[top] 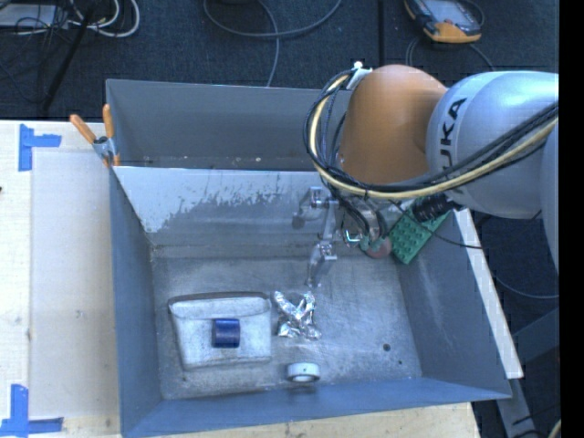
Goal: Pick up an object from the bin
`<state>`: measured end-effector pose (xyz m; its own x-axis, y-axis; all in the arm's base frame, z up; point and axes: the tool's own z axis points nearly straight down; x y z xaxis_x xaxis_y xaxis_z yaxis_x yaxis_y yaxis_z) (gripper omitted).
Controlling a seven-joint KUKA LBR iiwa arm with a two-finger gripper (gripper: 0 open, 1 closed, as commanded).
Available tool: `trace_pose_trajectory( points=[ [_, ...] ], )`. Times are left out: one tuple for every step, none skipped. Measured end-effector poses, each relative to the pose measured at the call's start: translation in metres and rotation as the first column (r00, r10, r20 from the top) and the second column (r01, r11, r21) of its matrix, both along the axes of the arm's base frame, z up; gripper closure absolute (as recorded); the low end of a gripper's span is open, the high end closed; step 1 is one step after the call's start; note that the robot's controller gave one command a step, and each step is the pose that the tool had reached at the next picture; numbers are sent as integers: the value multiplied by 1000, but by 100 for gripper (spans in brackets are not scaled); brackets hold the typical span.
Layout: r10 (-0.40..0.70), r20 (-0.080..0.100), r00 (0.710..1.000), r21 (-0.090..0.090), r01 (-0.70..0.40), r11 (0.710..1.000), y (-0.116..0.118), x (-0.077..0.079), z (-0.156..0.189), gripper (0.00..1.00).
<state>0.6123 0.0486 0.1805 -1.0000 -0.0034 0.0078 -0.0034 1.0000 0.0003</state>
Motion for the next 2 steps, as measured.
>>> trace_pose_trajectory(
  points=[
    [-79, 12, 997, 1, 79, 997, -12, -89, -112, 0],
    [-79, 10, 997, 2, 79, 997, -12, -87, -107, 100]
  ],
)
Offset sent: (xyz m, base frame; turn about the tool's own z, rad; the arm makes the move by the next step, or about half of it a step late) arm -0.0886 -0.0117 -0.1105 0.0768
